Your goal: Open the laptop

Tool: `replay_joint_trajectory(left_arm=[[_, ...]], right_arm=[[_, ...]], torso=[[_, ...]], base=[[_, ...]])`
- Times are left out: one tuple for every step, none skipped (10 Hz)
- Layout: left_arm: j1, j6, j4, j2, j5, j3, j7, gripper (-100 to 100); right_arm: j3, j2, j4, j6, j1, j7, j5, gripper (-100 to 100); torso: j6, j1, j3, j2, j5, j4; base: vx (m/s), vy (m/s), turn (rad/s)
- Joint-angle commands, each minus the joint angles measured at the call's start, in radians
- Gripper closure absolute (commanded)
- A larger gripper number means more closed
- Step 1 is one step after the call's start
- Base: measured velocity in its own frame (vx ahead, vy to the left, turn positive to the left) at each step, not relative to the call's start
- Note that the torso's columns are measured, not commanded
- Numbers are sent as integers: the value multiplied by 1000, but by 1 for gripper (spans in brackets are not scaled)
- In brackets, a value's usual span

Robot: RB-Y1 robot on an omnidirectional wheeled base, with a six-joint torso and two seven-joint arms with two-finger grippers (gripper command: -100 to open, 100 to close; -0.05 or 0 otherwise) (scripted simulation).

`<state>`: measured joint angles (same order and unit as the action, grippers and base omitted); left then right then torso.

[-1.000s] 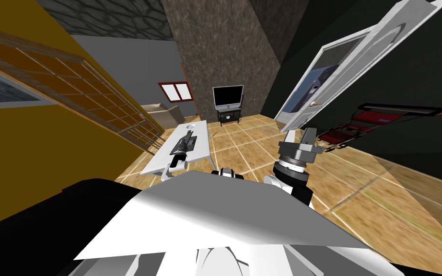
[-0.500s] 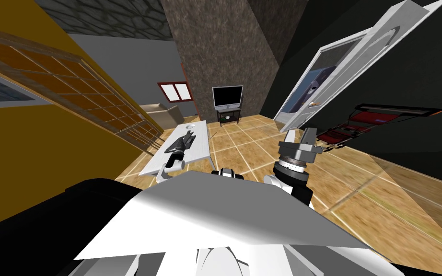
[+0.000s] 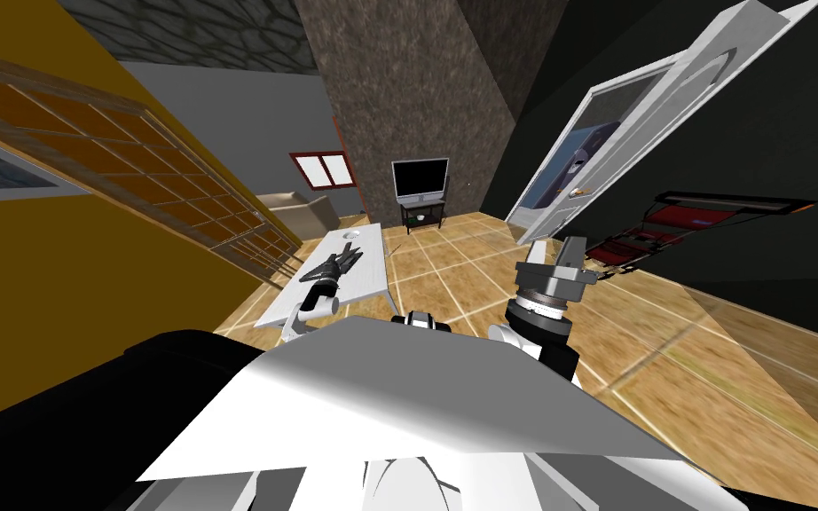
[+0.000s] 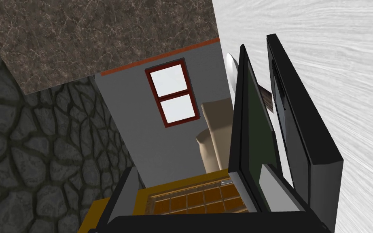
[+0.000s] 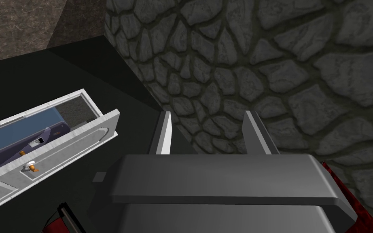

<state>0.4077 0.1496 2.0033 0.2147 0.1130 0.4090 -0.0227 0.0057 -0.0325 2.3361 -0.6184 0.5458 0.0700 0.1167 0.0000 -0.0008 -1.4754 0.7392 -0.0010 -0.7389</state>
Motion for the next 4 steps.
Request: replay_joint_trajectory(left_arm=[[1,1,-1,0,0,0,0,0],[0,1,0,0,0,0,0,0],[0,0,0,1,0,2,0,0],[-1,0,0,1,0,2,0,0]], right_arm=[[0,0,0,0,0,0,0,0],[0,0,0,0,0,0,0,0],[0,0,0,0,0,0,0,0],[0,0,0,0,0,0,0,0]], torso=[[0,0,0,0,0,0],[0,0,0,0,1,1],[0,0,0,-1,2,1],[0,1,-1,-2,2,1]], base=[[0,0,0],[2,6,4],[0,0,0],[0,0,0]])
